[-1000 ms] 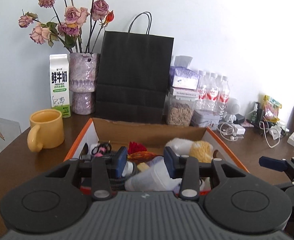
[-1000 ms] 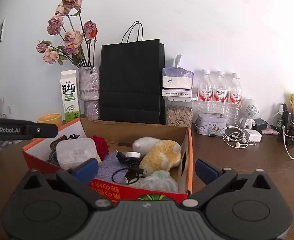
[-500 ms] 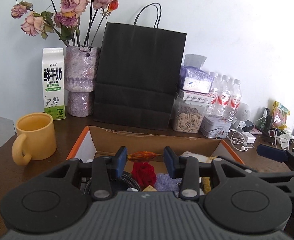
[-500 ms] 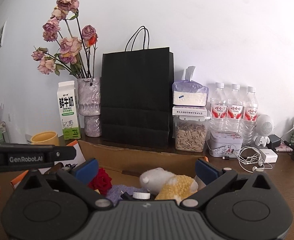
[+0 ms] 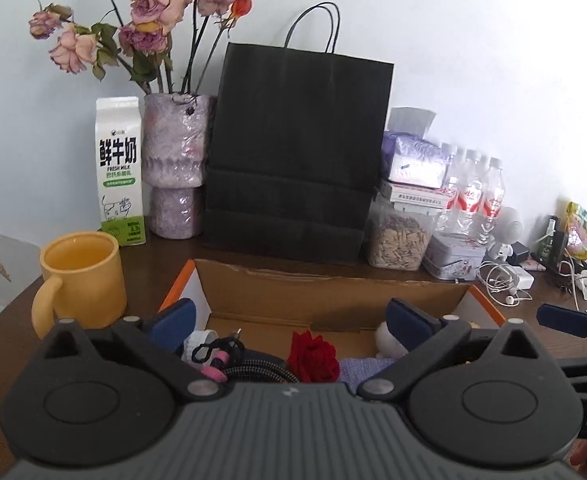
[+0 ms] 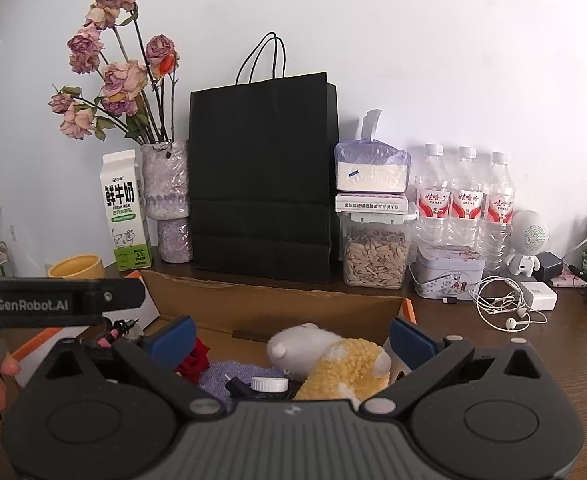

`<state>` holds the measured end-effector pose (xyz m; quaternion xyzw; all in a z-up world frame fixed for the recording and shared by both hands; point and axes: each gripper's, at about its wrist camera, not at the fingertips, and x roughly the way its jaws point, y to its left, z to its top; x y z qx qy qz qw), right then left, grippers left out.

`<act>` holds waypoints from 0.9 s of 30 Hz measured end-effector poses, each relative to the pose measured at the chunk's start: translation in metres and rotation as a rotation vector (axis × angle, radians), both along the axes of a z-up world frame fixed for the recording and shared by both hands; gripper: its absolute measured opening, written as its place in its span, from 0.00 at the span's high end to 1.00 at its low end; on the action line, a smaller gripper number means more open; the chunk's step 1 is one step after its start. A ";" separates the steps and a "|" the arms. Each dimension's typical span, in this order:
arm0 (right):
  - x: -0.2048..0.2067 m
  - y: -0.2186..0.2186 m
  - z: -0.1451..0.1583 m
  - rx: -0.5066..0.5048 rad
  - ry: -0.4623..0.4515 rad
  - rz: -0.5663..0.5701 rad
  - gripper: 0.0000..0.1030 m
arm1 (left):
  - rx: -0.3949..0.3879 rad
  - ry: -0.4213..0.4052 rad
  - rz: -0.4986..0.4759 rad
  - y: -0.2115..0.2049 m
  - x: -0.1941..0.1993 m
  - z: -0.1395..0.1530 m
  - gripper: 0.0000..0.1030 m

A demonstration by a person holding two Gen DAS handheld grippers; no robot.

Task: Organize objects

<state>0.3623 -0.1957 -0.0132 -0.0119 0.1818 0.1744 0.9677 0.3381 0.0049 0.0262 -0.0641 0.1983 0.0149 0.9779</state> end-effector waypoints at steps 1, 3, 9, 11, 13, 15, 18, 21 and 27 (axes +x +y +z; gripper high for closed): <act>0.000 0.000 0.000 0.000 0.000 0.000 0.00 | -0.004 -0.005 -0.004 0.000 -0.001 0.001 0.00; -0.001 0.000 0.001 -0.002 -0.002 0.000 0.00 | -0.001 -0.011 0.004 0.000 -0.003 0.002 0.00; -0.013 0.000 0.006 -0.014 -0.017 0.001 0.00 | 0.019 -0.029 0.000 -0.002 -0.017 0.008 0.00; -0.020 0.000 0.008 -0.014 -0.018 0.000 0.00 | 0.024 -0.043 -0.006 -0.001 -0.027 0.011 0.00; -0.028 -0.001 0.010 -0.015 -0.016 0.000 0.00 | 0.032 -0.049 -0.008 -0.001 -0.038 0.013 0.00; -0.038 -0.002 0.011 -0.018 -0.015 0.001 0.00 | 0.039 -0.050 -0.011 0.001 -0.050 0.014 0.00; -0.057 -0.004 0.013 -0.015 -0.004 0.003 0.00 | 0.056 -0.040 -0.018 0.003 -0.070 0.015 0.00; -0.077 -0.007 0.012 -0.011 0.015 0.007 0.00 | 0.072 -0.007 -0.030 0.006 -0.090 0.013 0.00; -0.118 -0.014 0.006 -0.012 0.059 0.003 0.00 | 0.098 0.054 -0.036 0.012 -0.131 0.001 0.00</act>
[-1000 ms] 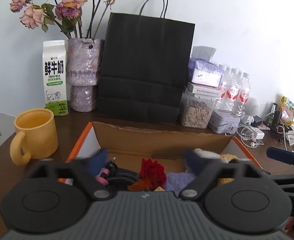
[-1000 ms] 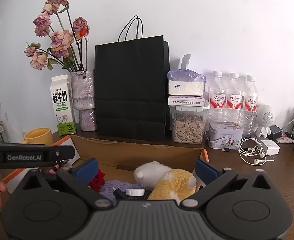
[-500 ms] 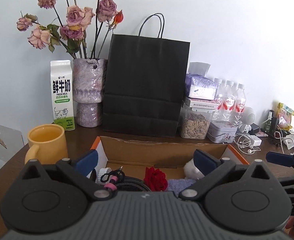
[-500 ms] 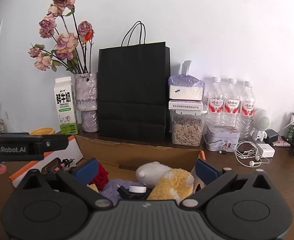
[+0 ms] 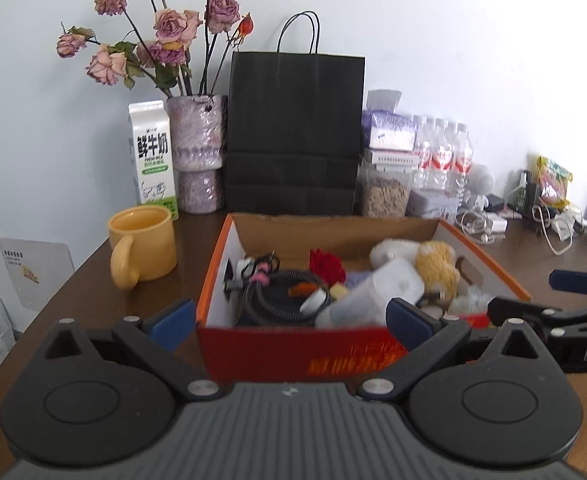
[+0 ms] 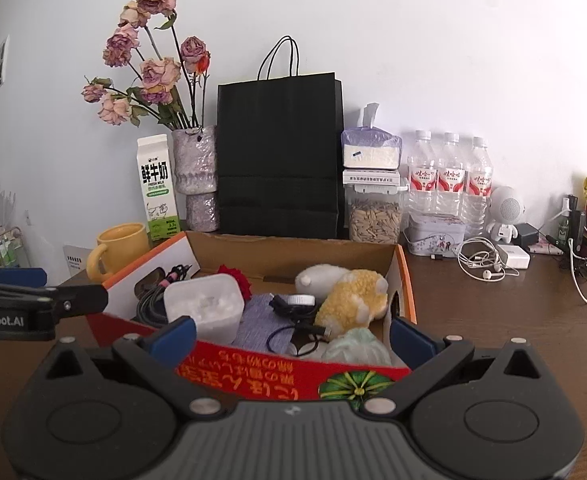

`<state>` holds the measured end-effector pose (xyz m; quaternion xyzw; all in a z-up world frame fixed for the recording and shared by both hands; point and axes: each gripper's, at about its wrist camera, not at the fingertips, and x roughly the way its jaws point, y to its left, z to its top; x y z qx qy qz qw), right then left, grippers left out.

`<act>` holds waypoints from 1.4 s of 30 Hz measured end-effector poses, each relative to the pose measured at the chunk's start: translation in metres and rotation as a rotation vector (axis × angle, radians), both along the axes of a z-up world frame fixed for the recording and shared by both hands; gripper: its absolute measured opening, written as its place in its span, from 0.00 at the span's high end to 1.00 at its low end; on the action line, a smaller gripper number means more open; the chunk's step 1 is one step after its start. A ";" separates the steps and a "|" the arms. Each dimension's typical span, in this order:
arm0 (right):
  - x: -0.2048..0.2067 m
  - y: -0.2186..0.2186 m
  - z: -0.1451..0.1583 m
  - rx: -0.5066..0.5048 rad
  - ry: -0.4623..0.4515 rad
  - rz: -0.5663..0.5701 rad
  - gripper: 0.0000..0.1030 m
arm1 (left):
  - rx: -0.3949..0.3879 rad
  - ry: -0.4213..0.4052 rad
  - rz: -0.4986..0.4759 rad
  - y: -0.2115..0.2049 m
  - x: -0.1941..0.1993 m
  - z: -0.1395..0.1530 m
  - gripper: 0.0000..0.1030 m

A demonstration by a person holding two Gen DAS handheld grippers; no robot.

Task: Organize objects

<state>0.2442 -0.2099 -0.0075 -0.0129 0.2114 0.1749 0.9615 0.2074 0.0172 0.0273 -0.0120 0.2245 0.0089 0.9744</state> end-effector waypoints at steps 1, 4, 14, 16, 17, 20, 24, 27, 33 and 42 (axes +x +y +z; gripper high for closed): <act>-0.006 -0.001 -0.001 0.000 0.006 -0.001 0.00 | 0.006 0.009 -0.001 0.000 -0.006 -0.002 0.00; -0.023 -0.003 -0.005 0.000 0.027 -0.001 0.00 | 0.017 0.035 -0.002 0.000 -0.023 -0.008 0.00; -0.055 -0.006 -0.008 -0.002 0.055 -0.001 0.00 | 0.013 0.057 -0.010 -0.005 -0.055 -0.014 0.00; -0.059 -0.007 -0.008 -0.001 0.054 0.000 0.00 | 0.013 0.057 -0.007 -0.005 -0.058 -0.014 0.00; -0.060 -0.007 -0.008 0.000 0.052 0.000 0.00 | 0.014 0.056 -0.007 -0.006 -0.059 -0.013 0.00; -0.063 -0.008 -0.005 0.002 0.047 0.000 0.00 | 0.015 0.053 -0.008 -0.006 -0.061 -0.012 0.00; -0.064 -0.009 -0.003 0.004 0.042 -0.001 0.00 | 0.015 0.051 -0.009 -0.006 -0.063 -0.011 0.00; -0.065 -0.009 -0.003 0.006 0.040 0.000 0.00 | 0.014 0.052 -0.009 -0.006 -0.063 -0.012 0.00; -0.066 -0.009 -0.003 0.005 0.041 0.000 0.00 | 0.012 0.055 -0.007 -0.006 -0.065 -0.012 0.00; -0.066 -0.009 -0.003 0.005 0.041 0.000 0.00 | 0.009 0.057 -0.007 -0.005 -0.067 -0.013 0.00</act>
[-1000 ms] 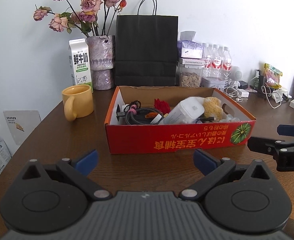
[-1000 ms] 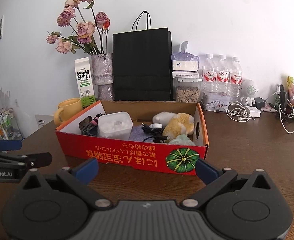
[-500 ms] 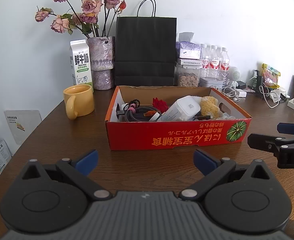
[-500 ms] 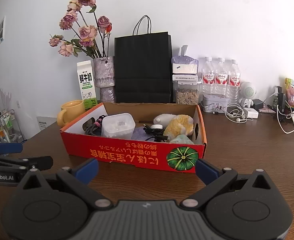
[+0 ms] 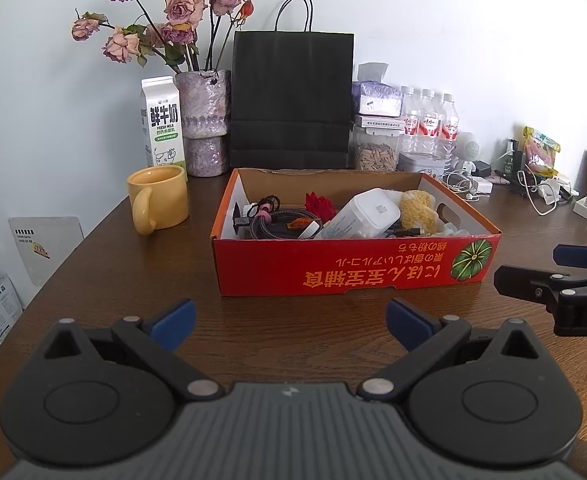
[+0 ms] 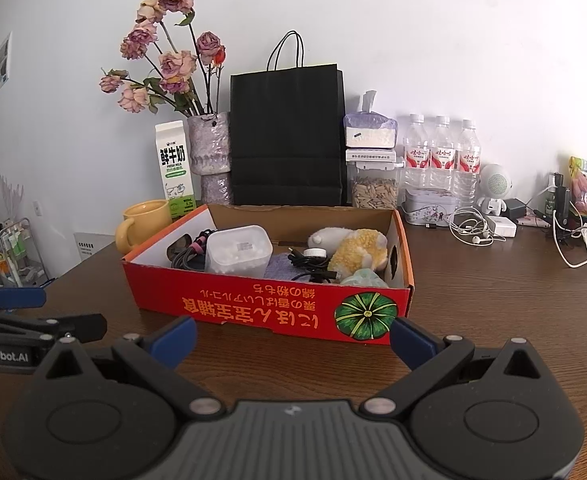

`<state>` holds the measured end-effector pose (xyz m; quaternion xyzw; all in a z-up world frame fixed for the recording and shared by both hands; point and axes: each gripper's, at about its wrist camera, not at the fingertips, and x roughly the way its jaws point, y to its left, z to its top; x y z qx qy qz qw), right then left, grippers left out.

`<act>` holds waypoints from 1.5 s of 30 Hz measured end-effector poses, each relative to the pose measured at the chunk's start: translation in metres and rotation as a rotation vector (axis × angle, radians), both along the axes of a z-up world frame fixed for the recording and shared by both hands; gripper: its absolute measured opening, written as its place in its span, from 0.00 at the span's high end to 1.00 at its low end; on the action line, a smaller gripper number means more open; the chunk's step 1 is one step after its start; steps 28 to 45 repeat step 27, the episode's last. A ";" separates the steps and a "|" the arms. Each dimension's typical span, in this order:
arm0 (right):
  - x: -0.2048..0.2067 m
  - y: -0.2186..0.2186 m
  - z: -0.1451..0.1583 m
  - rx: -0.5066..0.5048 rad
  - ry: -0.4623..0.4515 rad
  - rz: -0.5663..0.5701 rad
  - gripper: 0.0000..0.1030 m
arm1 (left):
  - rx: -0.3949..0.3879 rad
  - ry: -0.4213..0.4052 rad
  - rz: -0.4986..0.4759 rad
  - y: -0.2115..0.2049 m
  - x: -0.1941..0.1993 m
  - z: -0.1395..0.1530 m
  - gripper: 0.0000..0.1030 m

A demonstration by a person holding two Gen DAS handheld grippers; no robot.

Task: Organize objects

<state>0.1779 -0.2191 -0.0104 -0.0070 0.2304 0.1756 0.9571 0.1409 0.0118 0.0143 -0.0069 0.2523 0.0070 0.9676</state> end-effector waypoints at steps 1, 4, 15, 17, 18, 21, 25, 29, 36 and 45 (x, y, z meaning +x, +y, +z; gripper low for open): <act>0.000 0.000 0.000 0.000 0.000 0.000 0.00 | -0.001 0.000 0.000 0.000 0.000 0.000 0.00; 0.000 0.000 0.000 0.000 0.001 -0.001 0.00 | -0.001 0.000 0.000 0.000 0.000 0.000 0.00; 0.000 0.000 -0.001 0.000 0.001 -0.001 0.00 | -0.001 0.003 0.001 0.001 -0.001 0.000 0.00; 0.000 0.001 -0.001 0.000 0.002 -0.001 0.00 | 0.001 0.007 0.004 0.001 -0.001 0.000 0.00; -0.001 0.001 -0.002 -0.001 0.002 -0.001 0.00 | 0.002 0.009 0.006 0.001 -0.001 0.000 0.00; -0.001 0.001 -0.002 -0.001 0.002 0.000 0.00 | 0.003 0.011 0.001 0.001 -0.001 -0.001 0.00; -0.002 0.002 -0.005 -0.002 0.005 0.001 0.00 | -0.003 0.013 -0.007 0.000 -0.001 -0.002 0.00; -0.003 0.002 -0.007 -0.002 0.007 0.001 0.00 | -0.005 0.015 -0.003 0.000 -0.001 -0.003 0.00; -0.003 0.002 -0.007 -0.002 0.007 0.001 0.00 | -0.005 0.015 -0.003 0.000 -0.001 -0.003 0.00; -0.003 0.002 -0.007 -0.002 0.007 0.001 0.00 | -0.005 0.015 -0.003 0.000 -0.001 -0.003 0.00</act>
